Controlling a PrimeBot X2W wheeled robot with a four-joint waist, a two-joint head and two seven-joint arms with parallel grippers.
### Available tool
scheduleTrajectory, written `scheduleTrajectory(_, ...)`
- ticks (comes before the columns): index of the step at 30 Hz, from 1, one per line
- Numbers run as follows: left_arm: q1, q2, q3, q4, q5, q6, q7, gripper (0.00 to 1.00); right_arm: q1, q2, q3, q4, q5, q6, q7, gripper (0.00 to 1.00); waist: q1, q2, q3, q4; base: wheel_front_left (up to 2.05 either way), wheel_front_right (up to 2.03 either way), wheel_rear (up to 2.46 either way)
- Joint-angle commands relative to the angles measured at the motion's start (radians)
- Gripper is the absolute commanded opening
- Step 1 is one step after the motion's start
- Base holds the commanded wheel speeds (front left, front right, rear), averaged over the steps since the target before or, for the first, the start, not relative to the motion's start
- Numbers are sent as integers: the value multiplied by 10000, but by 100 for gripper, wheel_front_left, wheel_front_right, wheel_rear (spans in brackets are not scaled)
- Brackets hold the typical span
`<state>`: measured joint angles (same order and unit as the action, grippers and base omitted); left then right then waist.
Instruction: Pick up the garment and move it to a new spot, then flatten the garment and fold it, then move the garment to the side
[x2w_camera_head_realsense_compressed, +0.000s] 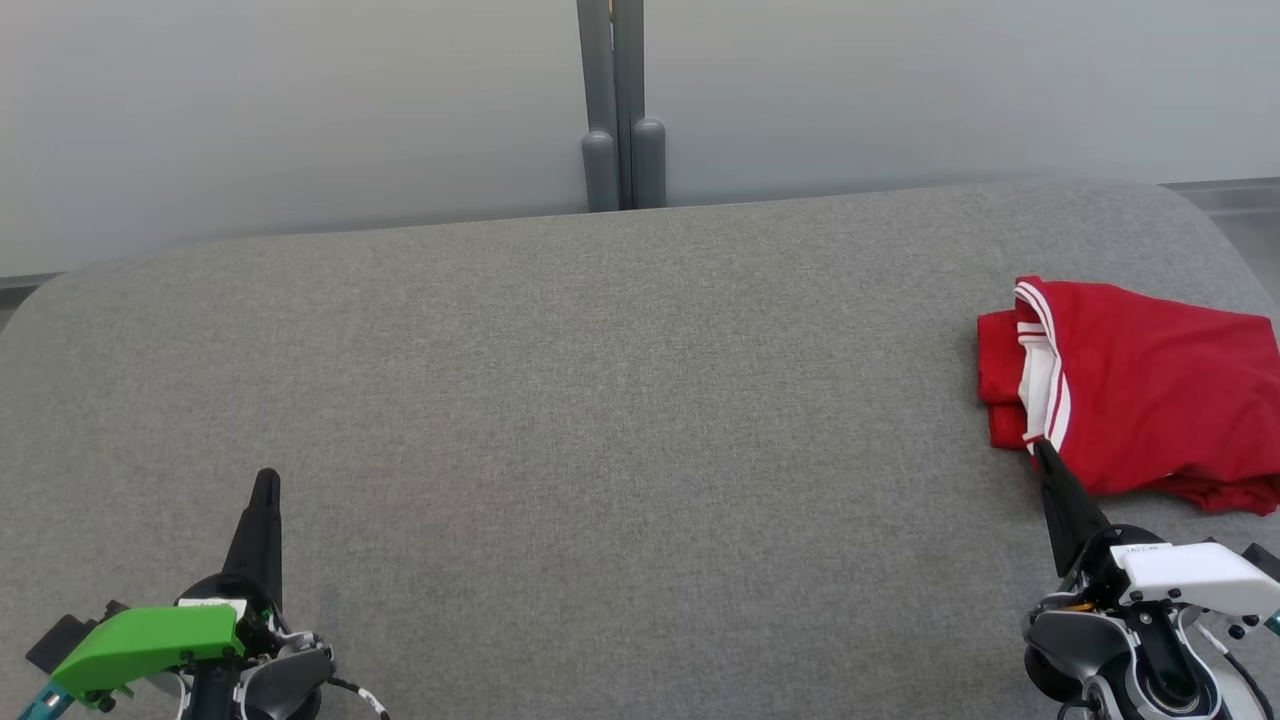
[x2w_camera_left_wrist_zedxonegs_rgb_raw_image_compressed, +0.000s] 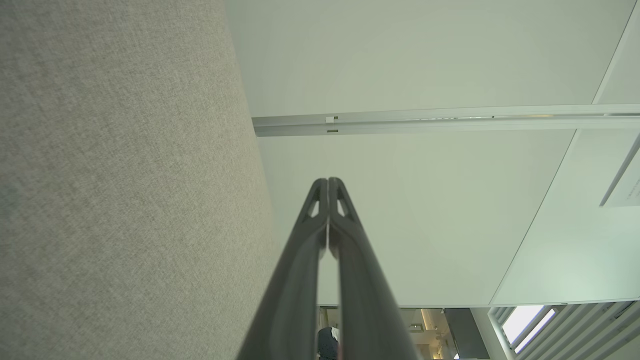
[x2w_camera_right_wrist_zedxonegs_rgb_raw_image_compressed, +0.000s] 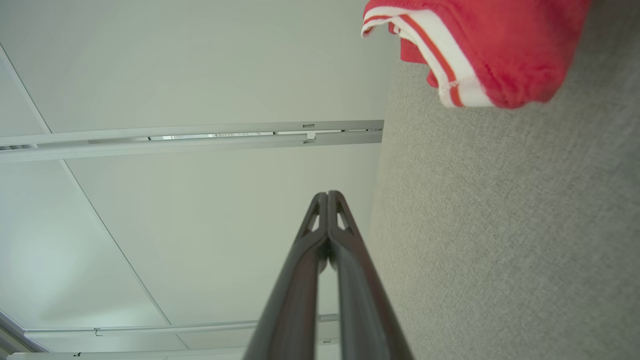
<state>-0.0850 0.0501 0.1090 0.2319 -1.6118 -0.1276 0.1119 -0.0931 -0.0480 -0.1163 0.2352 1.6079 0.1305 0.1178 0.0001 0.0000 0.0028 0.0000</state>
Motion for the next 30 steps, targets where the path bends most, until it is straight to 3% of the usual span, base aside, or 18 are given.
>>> scheduleTrajectory(1,-164,-1,42,-38,-32,-56,5,0,-88,-43,8,-39,91,4,42,0,-1,0,0,0,0,0,0)
scheduleTrajectory(30,-144,1,38,-38,-32,-55,3,0,-88,-43,11,-38,91,4,39,0,-1,0,0,0,0,0,0)
